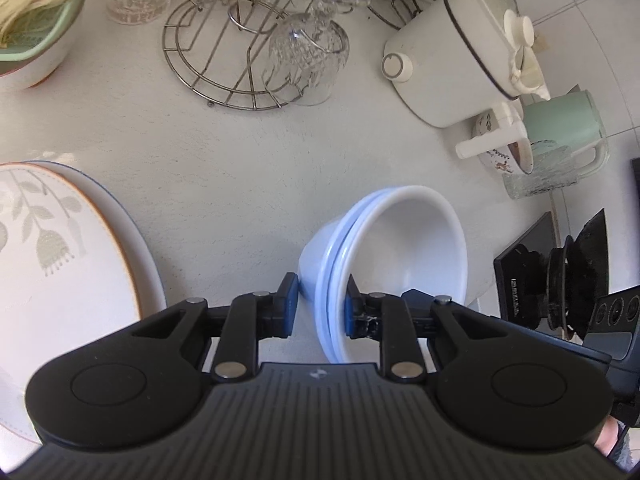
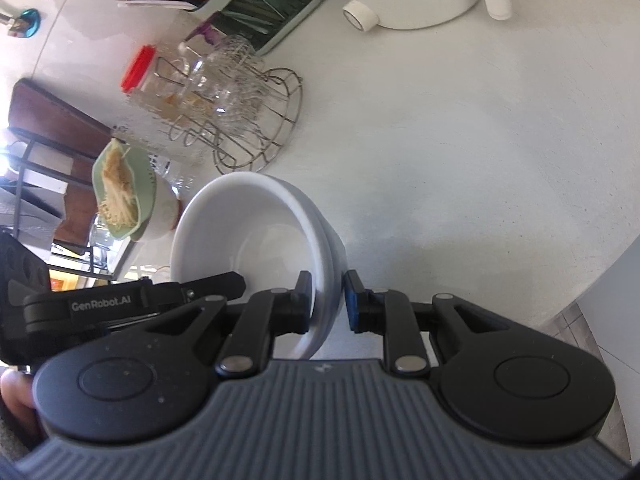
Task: Organize plates and bowls
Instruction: 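Carry the nested bowl stack with both grippers over the plate stack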
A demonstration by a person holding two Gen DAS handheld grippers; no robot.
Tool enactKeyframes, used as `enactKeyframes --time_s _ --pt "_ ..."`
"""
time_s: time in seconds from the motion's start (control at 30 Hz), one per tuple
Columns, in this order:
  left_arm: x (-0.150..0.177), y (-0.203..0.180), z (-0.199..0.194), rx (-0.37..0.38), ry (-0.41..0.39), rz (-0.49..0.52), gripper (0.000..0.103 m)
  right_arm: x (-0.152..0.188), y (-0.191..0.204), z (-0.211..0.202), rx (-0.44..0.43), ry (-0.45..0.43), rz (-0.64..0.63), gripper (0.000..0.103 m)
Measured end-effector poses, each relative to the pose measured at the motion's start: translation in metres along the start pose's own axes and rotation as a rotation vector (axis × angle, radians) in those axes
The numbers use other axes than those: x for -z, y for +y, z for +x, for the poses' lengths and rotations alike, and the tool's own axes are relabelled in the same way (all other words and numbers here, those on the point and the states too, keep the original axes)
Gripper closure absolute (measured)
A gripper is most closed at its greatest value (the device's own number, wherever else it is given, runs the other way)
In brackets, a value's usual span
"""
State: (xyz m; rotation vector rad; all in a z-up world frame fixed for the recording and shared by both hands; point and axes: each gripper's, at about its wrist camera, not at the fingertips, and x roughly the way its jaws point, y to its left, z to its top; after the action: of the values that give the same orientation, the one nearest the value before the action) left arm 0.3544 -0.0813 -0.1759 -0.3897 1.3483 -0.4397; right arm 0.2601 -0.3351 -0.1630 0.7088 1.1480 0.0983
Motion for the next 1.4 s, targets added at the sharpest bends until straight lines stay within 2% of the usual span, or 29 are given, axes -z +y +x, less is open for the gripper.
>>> enactKeyframes --time_s 0.27,0.6,0.9,1.17,1.4 --pt "0.002 0.006 -0.031 0.008 -0.049 0.002 0.077 0.002 0.024 -0.011 -0.025 -0.031 -0.037 0.082" --pt "0.010 0.036 -0.064 0.024 -0.098 -0.035 0.077 0.011 0.058 -0.007 -0.048 -0.037 -0.109 0.082" --pt "0.026 0.077 -0.092 0.032 -0.154 -0.087 0.077 0.026 0.089 0.010 -0.067 -0.004 -0.169 0.081" --pt "0.032 0.115 -0.111 0.034 -0.170 -0.130 0.077 0.033 0.118 0.032 -0.082 0.027 -0.182 0.081" --pt "0.048 0.158 -0.118 0.039 -0.182 -0.229 0.076 0.046 0.140 0.058 -0.088 0.071 -0.234 0.081"
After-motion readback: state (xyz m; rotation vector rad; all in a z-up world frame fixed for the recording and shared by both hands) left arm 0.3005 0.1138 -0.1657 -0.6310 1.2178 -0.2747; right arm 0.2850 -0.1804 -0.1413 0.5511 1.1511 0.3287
